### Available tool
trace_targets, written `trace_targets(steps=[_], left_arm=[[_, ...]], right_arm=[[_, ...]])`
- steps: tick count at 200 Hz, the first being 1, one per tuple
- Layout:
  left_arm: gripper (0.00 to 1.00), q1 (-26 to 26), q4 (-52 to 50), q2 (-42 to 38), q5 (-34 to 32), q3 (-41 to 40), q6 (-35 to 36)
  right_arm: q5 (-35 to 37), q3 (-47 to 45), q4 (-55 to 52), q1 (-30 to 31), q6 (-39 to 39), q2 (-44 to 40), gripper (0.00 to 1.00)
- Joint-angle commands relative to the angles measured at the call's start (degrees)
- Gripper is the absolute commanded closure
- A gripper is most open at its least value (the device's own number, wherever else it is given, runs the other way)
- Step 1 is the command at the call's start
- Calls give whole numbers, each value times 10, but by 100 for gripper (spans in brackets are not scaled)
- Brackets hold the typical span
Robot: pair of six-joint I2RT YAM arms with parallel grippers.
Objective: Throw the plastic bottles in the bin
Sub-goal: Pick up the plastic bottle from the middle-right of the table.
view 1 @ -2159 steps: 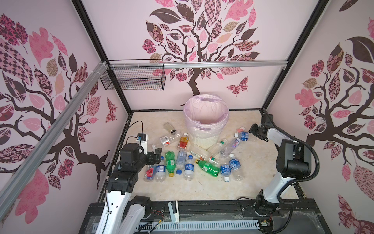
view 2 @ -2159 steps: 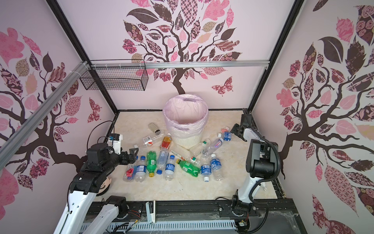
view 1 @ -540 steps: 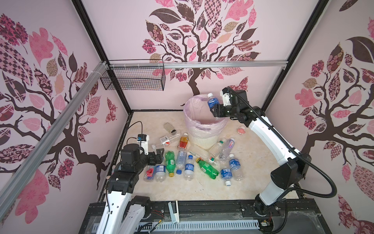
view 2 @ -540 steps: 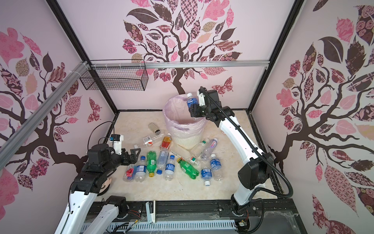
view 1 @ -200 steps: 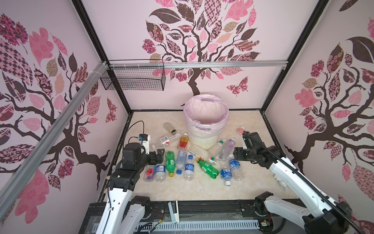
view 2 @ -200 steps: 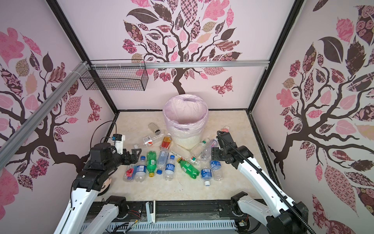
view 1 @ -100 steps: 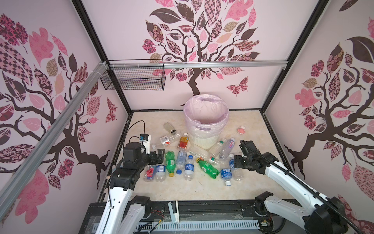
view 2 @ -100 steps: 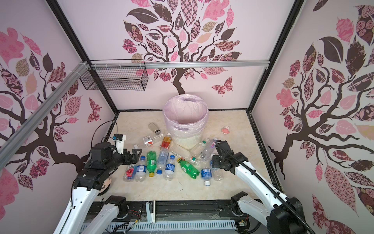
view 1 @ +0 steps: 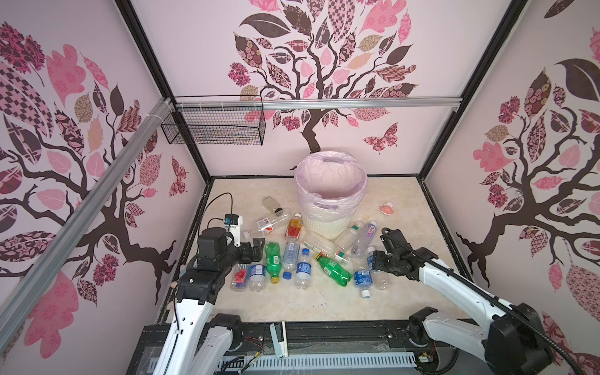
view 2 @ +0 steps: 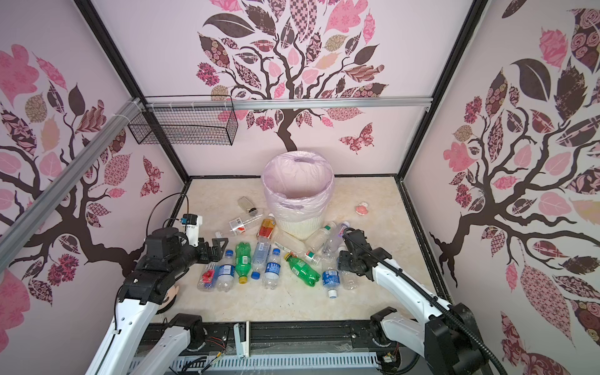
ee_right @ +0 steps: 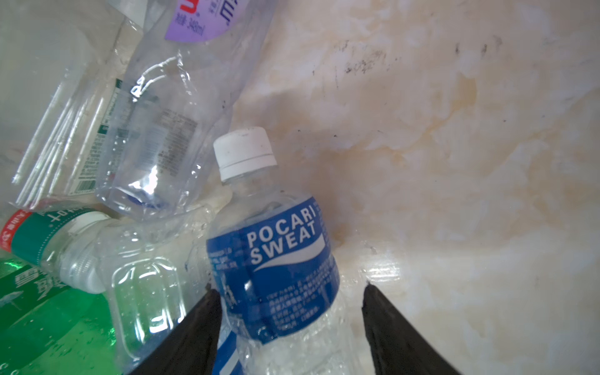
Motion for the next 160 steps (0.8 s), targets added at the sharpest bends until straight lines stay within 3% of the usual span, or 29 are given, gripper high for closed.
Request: trace_targets(steps=[1,160], left_arm=[[2,2,14,-6,2,-13,1],[2,2,8,-11,5,-10,1]], right_arm=[[3,-13,20,2,17,13,29],[9,-64,90,3,25,75,27]])
